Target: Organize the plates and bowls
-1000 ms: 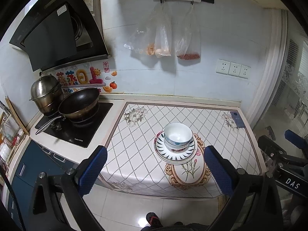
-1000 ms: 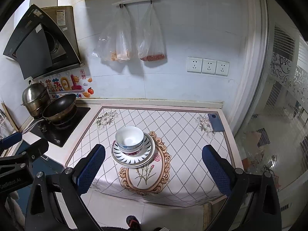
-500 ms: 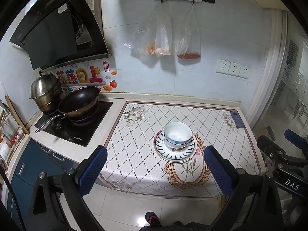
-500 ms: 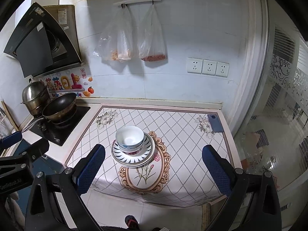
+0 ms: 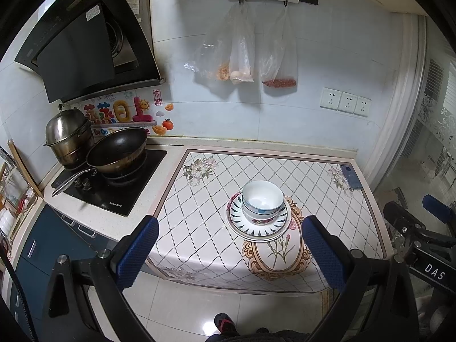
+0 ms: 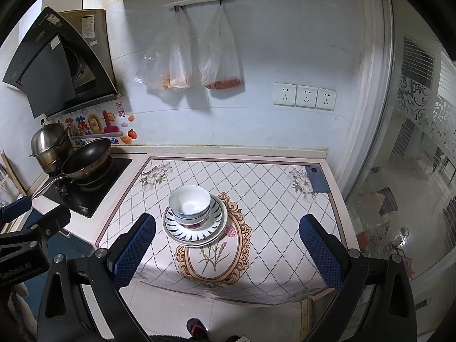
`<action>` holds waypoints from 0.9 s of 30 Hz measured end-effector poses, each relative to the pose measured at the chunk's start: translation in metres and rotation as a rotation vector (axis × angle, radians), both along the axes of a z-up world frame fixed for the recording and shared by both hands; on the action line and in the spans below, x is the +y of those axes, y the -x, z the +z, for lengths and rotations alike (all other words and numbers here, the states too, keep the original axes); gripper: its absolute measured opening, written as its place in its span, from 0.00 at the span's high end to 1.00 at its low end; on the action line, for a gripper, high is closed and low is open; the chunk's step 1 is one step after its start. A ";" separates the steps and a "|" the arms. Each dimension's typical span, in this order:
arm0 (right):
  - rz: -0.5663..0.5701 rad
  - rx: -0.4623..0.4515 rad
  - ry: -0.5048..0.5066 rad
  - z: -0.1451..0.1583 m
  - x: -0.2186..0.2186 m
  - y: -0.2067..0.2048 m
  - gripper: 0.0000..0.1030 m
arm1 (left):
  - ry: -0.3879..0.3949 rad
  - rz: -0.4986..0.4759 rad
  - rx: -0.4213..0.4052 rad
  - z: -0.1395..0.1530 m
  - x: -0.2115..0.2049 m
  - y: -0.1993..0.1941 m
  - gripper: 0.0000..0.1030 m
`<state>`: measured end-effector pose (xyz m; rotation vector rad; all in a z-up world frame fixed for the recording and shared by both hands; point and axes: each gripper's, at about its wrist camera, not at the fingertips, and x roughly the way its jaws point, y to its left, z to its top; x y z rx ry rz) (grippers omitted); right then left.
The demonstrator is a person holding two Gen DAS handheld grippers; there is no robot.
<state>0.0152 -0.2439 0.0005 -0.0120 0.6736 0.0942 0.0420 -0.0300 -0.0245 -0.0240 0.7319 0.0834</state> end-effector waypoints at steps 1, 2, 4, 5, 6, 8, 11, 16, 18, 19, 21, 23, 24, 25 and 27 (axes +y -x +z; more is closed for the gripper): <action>-0.002 0.000 -0.002 0.000 -0.001 0.000 0.00 | 0.000 0.001 0.000 0.000 -0.001 0.000 0.00; -0.004 0.000 -0.002 0.000 -0.002 -0.001 0.00 | 0.000 0.001 0.001 0.000 -0.001 0.000 0.00; -0.002 0.001 -0.005 0.000 -0.003 -0.001 0.00 | 0.000 0.000 0.002 -0.001 -0.002 0.001 0.00; -0.003 0.000 -0.004 0.000 -0.003 -0.002 0.00 | -0.001 -0.001 0.002 -0.001 -0.002 0.001 0.00; -0.002 0.000 -0.003 -0.001 -0.004 -0.002 0.00 | -0.002 -0.001 0.001 -0.001 -0.004 0.000 0.00; -0.003 0.002 -0.005 -0.001 -0.004 -0.002 0.00 | -0.004 -0.003 0.002 -0.001 -0.005 0.000 0.00; -0.005 0.003 -0.005 -0.001 -0.003 -0.001 0.00 | -0.005 -0.004 0.002 -0.002 -0.007 -0.001 0.00; -0.006 0.006 -0.007 -0.002 -0.007 -0.003 0.00 | -0.001 -0.011 0.011 -0.002 -0.009 -0.003 0.00; -0.008 0.007 -0.003 -0.003 -0.008 -0.004 0.00 | -0.002 -0.014 0.012 -0.002 -0.010 -0.004 0.00; -0.009 0.008 -0.003 -0.004 -0.009 -0.004 0.00 | -0.003 -0.016 0.012 -0.001 -0.010 -0.004 0.00; -0.011 0.009 -0.005 -0.005 -0.011 -0.005 0.00 | 0.000 -0.017 0.016 -0.002 -0.010 -0.005 0.00; -0.013 0.012 -0.005 -0.006 -0.011 -0.006 0.00 | 0.003 -0.016 0.020 -0.002 -0.010 -0.007 0.00; -0.014 0.015 -0.006 -0.007 -0.012 -0.006 0.00 | 0.005 -0.015 0.022 -0.003 -0.010 -0.007 0.00; -0.015 0.017 -0.004 -0.008 -0.012 -0.006 0.00 | 0.007 -0.015 0.024 -0.003 -0.009 -0.007 0.00; -0.016 0.021 -0.003 -0.009 -0.012 -0.007 0.00 | 0.008 -0.013 0.026 -0.004 -0.009 -0.009 0.00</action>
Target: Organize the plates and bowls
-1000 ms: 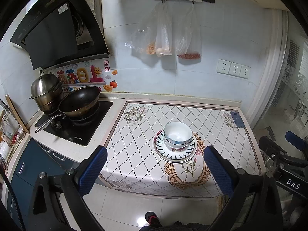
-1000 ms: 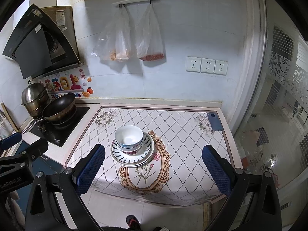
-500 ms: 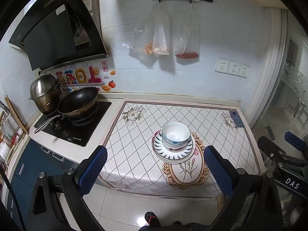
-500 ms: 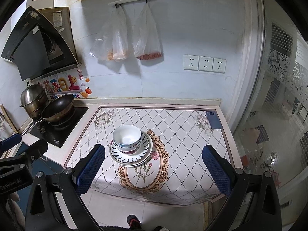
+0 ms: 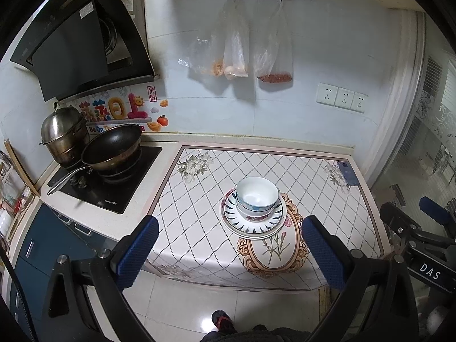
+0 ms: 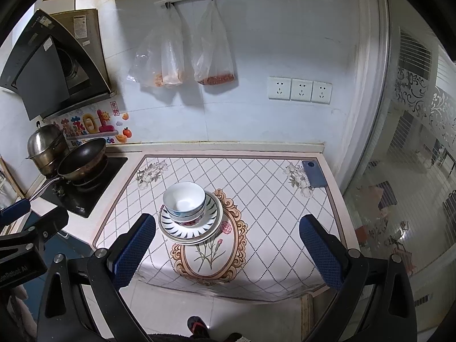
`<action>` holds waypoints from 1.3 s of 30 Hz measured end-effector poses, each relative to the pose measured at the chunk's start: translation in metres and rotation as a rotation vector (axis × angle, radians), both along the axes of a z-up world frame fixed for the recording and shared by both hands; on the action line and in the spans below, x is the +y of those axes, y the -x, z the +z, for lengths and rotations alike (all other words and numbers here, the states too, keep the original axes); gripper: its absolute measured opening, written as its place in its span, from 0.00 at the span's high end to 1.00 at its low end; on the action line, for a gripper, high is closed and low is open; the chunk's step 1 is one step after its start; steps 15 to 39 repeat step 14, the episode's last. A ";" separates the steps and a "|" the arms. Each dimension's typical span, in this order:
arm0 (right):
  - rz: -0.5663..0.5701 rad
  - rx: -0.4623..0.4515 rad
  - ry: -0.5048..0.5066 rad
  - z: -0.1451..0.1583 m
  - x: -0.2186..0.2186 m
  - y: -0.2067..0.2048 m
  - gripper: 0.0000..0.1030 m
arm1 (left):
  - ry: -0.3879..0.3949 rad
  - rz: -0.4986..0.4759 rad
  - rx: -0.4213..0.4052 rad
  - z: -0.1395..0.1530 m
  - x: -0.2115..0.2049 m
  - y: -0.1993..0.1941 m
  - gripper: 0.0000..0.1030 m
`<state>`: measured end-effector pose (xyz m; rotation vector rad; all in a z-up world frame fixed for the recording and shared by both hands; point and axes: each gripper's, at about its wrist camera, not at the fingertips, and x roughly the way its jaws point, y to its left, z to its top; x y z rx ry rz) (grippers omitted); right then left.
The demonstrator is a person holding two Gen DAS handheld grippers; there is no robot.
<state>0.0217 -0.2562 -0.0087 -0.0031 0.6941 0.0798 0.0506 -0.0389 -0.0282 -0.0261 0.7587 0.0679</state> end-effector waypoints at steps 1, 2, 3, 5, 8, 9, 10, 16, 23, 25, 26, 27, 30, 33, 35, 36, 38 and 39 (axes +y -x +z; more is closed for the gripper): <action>0.001 0.002 -0.001 0.000 0.000 -0.001 0.00 | 0.001 0.001 0.001 0.000 0.000 -0.001 0.00; 0.001 0.004 -0.001 -0.001 0.000 -0.002 0.00 | 0.001 0.000 0.001 0.000 0.000 -0.001 0.00; 0.002 0.006 0.000 -0.002 0.000 -0.002 0.00 | 0.001 0.000 0.003 -0.001 0.000 -0.001 0.00; 0.002 0.005 -0.002 -0.002 0.000 -0.002 0.00 | 0.001 0.001 0.006 -0.001 0.000 -0.002 0.00; 0.002 0.006 -0.001 -0.002 0.001 -0.002 0.00 | 0.002 0.003 0.010 -0.002 -0.001 -0.003 0.00; 0.002 0.006 -0.002 -0.002 0.000 -0.003 0.00 | 0.003 0.004 0.011 -0.003 -0.001 -0.003 0.00; 0.002 0.005 0.000 -0.002 0.001 -0.003 0.00 | 0.004 0.006 0.012 -0.003 -0.001 -0.004 0.00; 0.002 0.007 0.001 -0.003 0.001 -0.003 0.00 | 0.000 0.004 0.011 -0.004 -0.002 -0.005 0.00; 0.002 0.007 0.001 -0.003 0.001 -0.003 0.00 | 0.000 0.004 0.011 -0.004 -0.002 -0.005 0.00; 0.002 0.007 0.001 -0.003 0.001 -0.003 0.00 | 0.000 0.004 0.011 -0.004 -0.002 -0.005 0.00; 0.002 0.007 0.001 -0.003 0.001 -0.003 0.00 | 0.000 0.004 0.011 -0.004 -0.002 -0.005 0.00; 0.002 0.007 0.001 -0.003 0.001 -0.003 0.00 | 0.000 0.004 0.011 -0.004 -0.002 -0.005 0.00; 0.002 0.007 0.001 -0.003 0.001 -0.003 0.00 | 0.000 0.004 0.011 -0.004 -0.002 -0.005 0.00; 0.002 0.007 0.001 -0.003 0.001 -0.003 0.00 | 0.000 0.004 0.011 -0.004 -0.002 -0.005 0.00; 0.002 0.007 0.001 -0.003 0.001 -0.003 0.00 | 0.000 0.004 0.011 -0.004 -0.002 -0.005 0.00; 0.002 0.007 0.001 -0.003 0.001 -0.003 0.00 | 0.000 0.004 0.011 -0.004 -0.002 -0.005 0.00; 0.002 0.007 0.001 -0.003 0.001 -0.003 0.00 | 0.000 0.004 0.011 -0.004 -0.002 -0.005 0.00; 0.002 0.007 0.001 -0.003 0.001 -0.003 0.00 | 0.000 0.004 0.011 -0.004 -0.002 -0.005 0.00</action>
